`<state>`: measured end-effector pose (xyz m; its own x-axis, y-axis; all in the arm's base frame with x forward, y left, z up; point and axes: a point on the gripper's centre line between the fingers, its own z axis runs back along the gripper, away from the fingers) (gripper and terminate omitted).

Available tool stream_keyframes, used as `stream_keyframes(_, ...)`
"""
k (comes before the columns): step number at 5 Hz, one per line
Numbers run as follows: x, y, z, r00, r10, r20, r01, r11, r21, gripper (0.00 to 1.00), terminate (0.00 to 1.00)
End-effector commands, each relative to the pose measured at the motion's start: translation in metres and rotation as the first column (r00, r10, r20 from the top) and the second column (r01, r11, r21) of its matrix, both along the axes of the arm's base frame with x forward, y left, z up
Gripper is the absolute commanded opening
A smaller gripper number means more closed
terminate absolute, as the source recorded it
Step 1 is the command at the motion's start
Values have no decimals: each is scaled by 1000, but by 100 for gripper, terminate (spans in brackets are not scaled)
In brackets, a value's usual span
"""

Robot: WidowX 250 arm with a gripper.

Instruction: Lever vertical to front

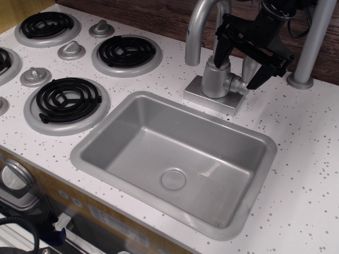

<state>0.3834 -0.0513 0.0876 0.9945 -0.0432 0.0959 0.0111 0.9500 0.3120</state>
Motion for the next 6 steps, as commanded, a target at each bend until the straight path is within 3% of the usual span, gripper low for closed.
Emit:
stream_keyframes(1, 0, 0, 0, 1000, 0, 0, 0, 1000, 0, 100, 0)
stream_keyframes(3, 12, -7, 17, 990, -38, 133, 29, 997, 70, 100, 0)
stream_keyframes(4, 18, -10, 25, 985, -66, 157, 52, 994, 97, 100, 0)
stream_keyframes(6, 42, -9, 34, 982, -107, 154, 96, 992, 76, 100, 0)
